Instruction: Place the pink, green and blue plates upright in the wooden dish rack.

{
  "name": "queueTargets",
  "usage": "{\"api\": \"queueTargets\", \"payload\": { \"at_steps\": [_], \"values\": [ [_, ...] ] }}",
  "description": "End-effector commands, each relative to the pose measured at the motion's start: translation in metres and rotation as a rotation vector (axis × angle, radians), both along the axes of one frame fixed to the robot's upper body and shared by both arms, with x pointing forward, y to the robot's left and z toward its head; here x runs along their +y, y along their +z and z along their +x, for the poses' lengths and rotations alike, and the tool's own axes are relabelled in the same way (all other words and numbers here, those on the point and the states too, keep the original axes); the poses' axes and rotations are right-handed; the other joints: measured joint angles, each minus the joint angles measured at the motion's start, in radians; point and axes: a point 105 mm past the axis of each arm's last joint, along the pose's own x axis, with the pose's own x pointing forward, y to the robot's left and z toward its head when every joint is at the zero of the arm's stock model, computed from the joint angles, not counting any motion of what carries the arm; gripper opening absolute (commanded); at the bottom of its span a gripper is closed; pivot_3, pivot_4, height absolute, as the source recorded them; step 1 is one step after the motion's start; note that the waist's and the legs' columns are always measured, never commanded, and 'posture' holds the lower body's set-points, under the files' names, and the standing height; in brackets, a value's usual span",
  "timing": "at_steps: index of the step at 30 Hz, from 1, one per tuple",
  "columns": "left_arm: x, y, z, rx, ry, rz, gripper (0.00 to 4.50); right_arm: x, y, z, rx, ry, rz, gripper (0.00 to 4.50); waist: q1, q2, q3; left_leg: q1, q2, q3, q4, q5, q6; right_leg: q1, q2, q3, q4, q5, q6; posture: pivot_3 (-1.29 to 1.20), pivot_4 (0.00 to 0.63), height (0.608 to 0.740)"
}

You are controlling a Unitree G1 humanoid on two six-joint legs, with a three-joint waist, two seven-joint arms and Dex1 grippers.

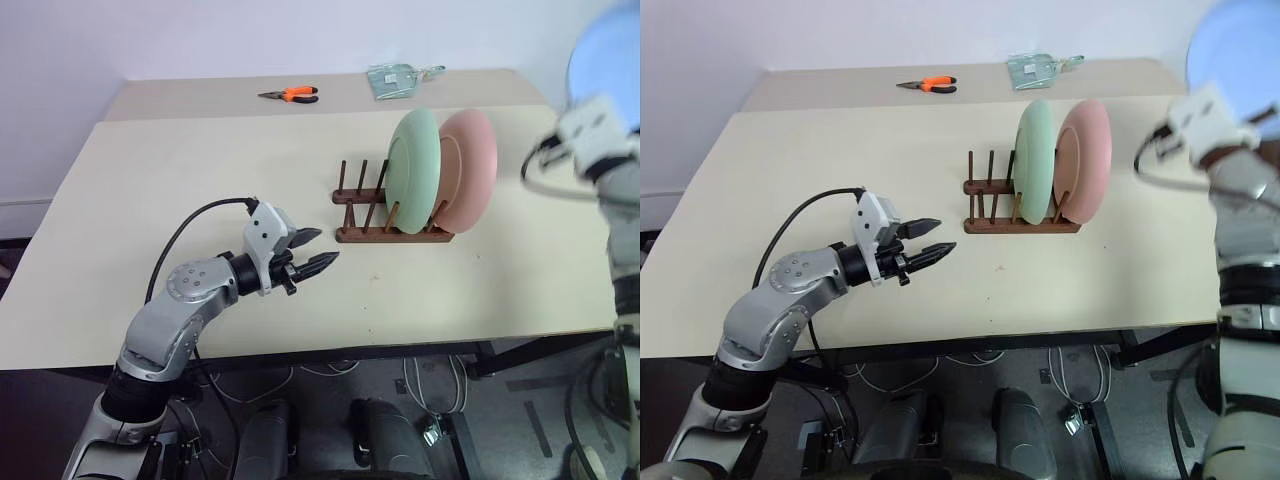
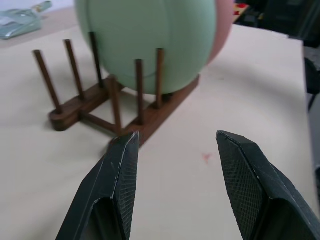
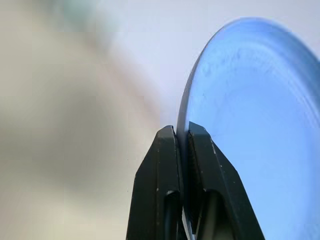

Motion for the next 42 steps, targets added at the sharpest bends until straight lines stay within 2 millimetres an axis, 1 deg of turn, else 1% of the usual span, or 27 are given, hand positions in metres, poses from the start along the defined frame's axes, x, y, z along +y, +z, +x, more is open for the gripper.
{"api": "queueTargets", "payload": {
  "at_steps": [1,2,3,4,5,7,8,10,13,16,24,29,32,34,36,38,39,42],
  "values": [
    [0.013,0.010,0.006,-0.055,0.041,-0.004,2.51,0.065,0.054,-0.049,-0.016,0.629,0.344,0.03,0.001,-0.001,0.000,0.000,0.001,-0.001,0.000,-0.001,0.002,0.000,0.000,0.000,0.000,0.000,0.000,0.00,0.150,0.740],
    [0.014,0.010,0.007,-0.057,0.044,-0.004,2.51,0.080,0.057,-0.061,0.028,0.767,0.374,0.03,0.007,-0.001,0.000,0.000,0.001,-0.001,0.000,-0.002,0.003,0.000,-0.001,-0.001,0.000,0.000,0.000,0.00,0.150,0.740],
    [0.015,0.009,0.008,-0.058,0.048,-0.003,2.51,0.100,0.053,-0.076,0.104,0.922,0.386,0.03,0.014,-0.001,0.000,0.000,0.001,-0.003,0.000,-0.002,0.004,0.001,-0.002,-0.002,0.000,0.000,0.000,0.00,0.150,0.740],
    [0.015,0.009,0.009,-0.058,0.050,-0.003,2.51,0.112,0.050,-0.086,0.161,1.015,0.389,0.03,0.020,-0.001,0.000,-0.001,0.000,-0.003,0.001,-0.003,0.005,0.001,-0.002,-0.002,0.000,0.000,0.000,0.00,0.150,0.740],
    [0.016,0.009,0.009,-0.059,0.052,-0.003,2.51,0.127,0.045,-0.092,0.219,1.097,0.416,0.03,0.024,-0.002,0.000,-0.001,0.000,-0.002,0.001,-0.003,0.006,0.001,-0.004,-0.002,0.000,0.000,0.000,0.00,0.150,0.740],
    [0.018,0.008,0.010,-0.061,0.058,-0.002,2.51,0.153,0.030,-0.092,0.327,1.179,0.512,0.03,0.022,-0.002,0.000,-0.001,-0.001,-0.002,0.001,-0.004,0.007,0.002,-0.006,-0.002,-0.001,0.000,0.000,0.00,0.150,0.740],
    [0.019,0.007,0.010,-0.061,0.061,-0.002,2.51,0.165,0.022,-0.088,0.381,1.210,0.601,0.03,0.021,-0.002,-0.001,-0.001,-0.001,-0.002,0.001,-0.004,0.007,0.002,-0.006,-0.002,0.000,0.000,-0.001,0.00,0.150,0.740],
    [0.019,0.007,0.010,-0.062,0.065,-0.001,2.51,0.177,0.009,-0.084,0.455,1.210,0.700,0.03,0.019,-0.002,-0.001,-0.001,-0.001,-0.002,0.001,-0.004,0.007,0.001,-0.006,-0.002,0.000,0.001,-0.001,0.00,0.150,0.740],
    [0.021,0.007,0.010,-0.063,0.075,-0.003,2.51,0.187,-0.012,-0.072,0.551,1.138,0.808,0.03,0.024,-0.002,-0.001,-0.003,-0.001,-0.002,0.001,-0.004,0.006,-0.001,-0.007,-0.002,0.000,0.001,-0.001,0.00,0.150,0.740],
    [0.022,0.006,0.008,-0.061,0.075,-0.005,2.51,0.188,-0.023,-0.063,0.597,1.091,0.890,0.03,0.020,-0.002,-0.001,-0.004,-0.002,-0.001,0.001,-0.004,0.007,-0.002,-0.007,-0.002,0.000,0.001,-0.001,0.00,0.150,0.740],
    [0.022,0.005,0.006,-0.056,0.075,-0.004,2.51,0.191,-0.032,-0.051,0.658,1.052,1.019,0.03,0.017,-0.002,-0.001,-0.003,-0.002,-0.001,0.001,-0.004,0.007,-0.002,-0.006,-0.002,0.000,0.001,-0.001,0.00,0.150,0.740],
    [0.021,0.005,0.005,-0.054,0.073,-0.004,2.51,0.187,-0.046,-0.033,0.684,0.933,1.088,0.03,0.016,-0.002,-0.001,-0.003,-0.002,-0.001,0.001,-0.004,0.007,-0.002,-0.005,-0.002,0.000,0.001,-0.001,0.00,0.150,0.740],
    [0.021,0.005,0.005,-0.053,0.072,-0.006,2.51,0.184,-0.052,-0.025,0.699,0.901,1.117,0.03,0.016,-0.002,-0.001,-0.003,-0.002,-0.001,0.001,-0.004,0.007,-0.002,-0.005,-0.002,0.000,0.001,-0.001,0.00,0.150,0.740],
    [0.020,0.006,0.005,-0.054,0.071,-0.007,2.51,0.184,-0.055,-0.023,0.709,0.900,1.120,0.67,0.015,-0.002,-0.001,-0.003,-0.002,-0.001,0.001,-0.004,0.007,-0.002,-0.005,-0.002,0.000,0.001,-0.001,0.00,0.150,0.740],
    [0.020,0.006,0.005,-0.055,0.070,-0.007,2.51,0.183,-0.054,-0.022,0.704,0.896,1.109,1.40,0.016,-0.002,-0.001,-0.003,-0.002,-0.001,0.001,-0.004,0.007,-0.002,-0.005,-0.002,0.000,0.001,-0.001,0.00,0.150,0.740],
    [0.020,0.006,0.004,-0.054,0.070,-0.010,2.51,0.182,-0.049,-0.022,0.674,0.881,1.037,2.36,0.016,-0.002,-0.001,-0.003,-0.002,-0.001,0.001,-0.004,0.007,-0.002,-0.004,-0.002,0.000,0.001,-0.001,0.00,0.150,0.740],
    [0.019,0.006,0.003,-0.054,0.070,-0.011,2.51,0.182,-0.046,-0.022,0.645,0.860,0.962,2.82,0.016,-0.001,0.000,-0.003,-0.002,-0.001,0.001,-0.004,0.007,-0.002,-0.004,-0.002,0.000,0.001,-0.001,0.00,0.150,0.740],
    [0.019,0.006,0.002,-0.053,0.069,-0.009,2.51,0.180,-0.040,-0.026,0.585,0.807,0.739,2.82,0.016,-0.001,0.000,-0.003,-0.002,-0.001,0.001,-0.004,0.007,-0.002,-0.004,-0.002,0.000,0.001,-0.001,0.00,0.150,0.740]
  ]
}}
